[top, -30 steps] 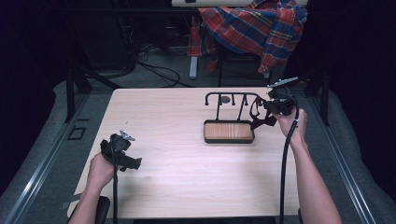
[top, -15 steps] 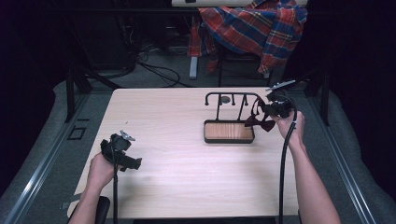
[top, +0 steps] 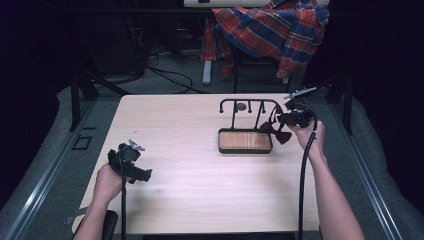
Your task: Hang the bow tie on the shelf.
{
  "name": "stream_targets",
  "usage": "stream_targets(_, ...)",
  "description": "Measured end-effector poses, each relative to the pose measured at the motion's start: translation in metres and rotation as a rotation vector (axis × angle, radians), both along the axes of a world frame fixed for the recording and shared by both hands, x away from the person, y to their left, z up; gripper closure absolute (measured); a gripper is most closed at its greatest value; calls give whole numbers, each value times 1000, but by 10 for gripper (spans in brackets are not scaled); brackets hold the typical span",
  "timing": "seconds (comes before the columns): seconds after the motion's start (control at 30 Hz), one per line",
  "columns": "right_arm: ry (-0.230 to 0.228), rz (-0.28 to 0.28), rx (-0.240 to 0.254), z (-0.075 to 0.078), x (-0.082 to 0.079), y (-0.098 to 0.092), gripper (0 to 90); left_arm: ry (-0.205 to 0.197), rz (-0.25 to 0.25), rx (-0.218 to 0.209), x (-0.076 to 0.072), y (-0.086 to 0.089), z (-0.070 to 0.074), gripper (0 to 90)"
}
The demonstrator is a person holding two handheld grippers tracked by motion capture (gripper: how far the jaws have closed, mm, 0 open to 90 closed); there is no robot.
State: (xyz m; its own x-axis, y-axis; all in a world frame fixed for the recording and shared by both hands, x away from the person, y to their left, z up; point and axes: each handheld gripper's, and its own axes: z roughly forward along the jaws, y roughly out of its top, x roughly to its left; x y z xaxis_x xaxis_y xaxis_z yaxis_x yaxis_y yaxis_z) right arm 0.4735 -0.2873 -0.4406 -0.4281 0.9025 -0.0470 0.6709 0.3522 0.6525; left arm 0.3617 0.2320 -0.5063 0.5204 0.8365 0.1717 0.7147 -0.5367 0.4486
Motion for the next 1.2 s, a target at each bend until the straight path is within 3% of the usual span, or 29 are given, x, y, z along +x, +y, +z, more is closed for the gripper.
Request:
stream_targets(0.33,-6,15,18,4,-3,-4,643,1,-1,-2,0,0,0,1)
stream_targets(0.53,9,39,25,10,-9,-7,482,-7,4,0,0,1,0,1)
stream_targets(0.73,28,58,44,14,-14,-10,416,-5,4,-4,-1,0,1,1)
stream_targets(0.93,52,88,39,21,-24,-10,276,-3,5,-8,0,0,0,1)
stream_targets(1.2,64,113,9,25,-38,-8,189,-8,5,-8,-1,0,1,1)
